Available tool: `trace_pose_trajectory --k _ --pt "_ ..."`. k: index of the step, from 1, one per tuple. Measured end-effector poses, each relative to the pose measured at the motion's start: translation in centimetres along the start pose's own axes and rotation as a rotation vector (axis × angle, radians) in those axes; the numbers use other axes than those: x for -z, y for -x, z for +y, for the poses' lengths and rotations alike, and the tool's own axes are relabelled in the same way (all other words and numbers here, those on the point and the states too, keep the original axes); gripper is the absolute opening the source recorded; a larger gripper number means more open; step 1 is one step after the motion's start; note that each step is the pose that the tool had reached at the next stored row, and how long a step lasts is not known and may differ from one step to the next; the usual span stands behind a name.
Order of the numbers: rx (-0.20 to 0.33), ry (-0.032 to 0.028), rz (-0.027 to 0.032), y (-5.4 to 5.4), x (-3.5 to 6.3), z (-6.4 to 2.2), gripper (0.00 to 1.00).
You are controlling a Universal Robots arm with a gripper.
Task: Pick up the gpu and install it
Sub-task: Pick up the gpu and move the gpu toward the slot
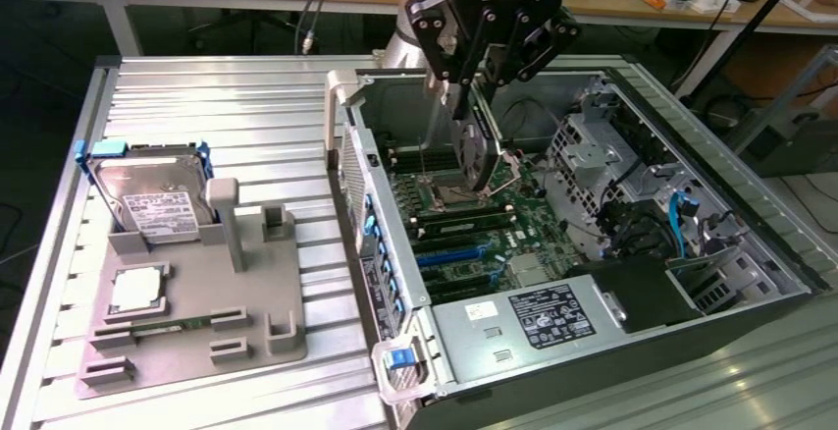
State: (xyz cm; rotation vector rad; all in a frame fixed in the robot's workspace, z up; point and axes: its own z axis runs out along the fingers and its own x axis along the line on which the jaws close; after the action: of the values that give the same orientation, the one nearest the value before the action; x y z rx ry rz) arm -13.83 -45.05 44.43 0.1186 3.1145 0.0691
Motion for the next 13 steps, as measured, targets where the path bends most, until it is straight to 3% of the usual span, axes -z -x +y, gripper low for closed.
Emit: trace_pose_trajectory --k 13 --pt "0.0 0.0 0.0 1.7 -0.05 0.13 0.27"
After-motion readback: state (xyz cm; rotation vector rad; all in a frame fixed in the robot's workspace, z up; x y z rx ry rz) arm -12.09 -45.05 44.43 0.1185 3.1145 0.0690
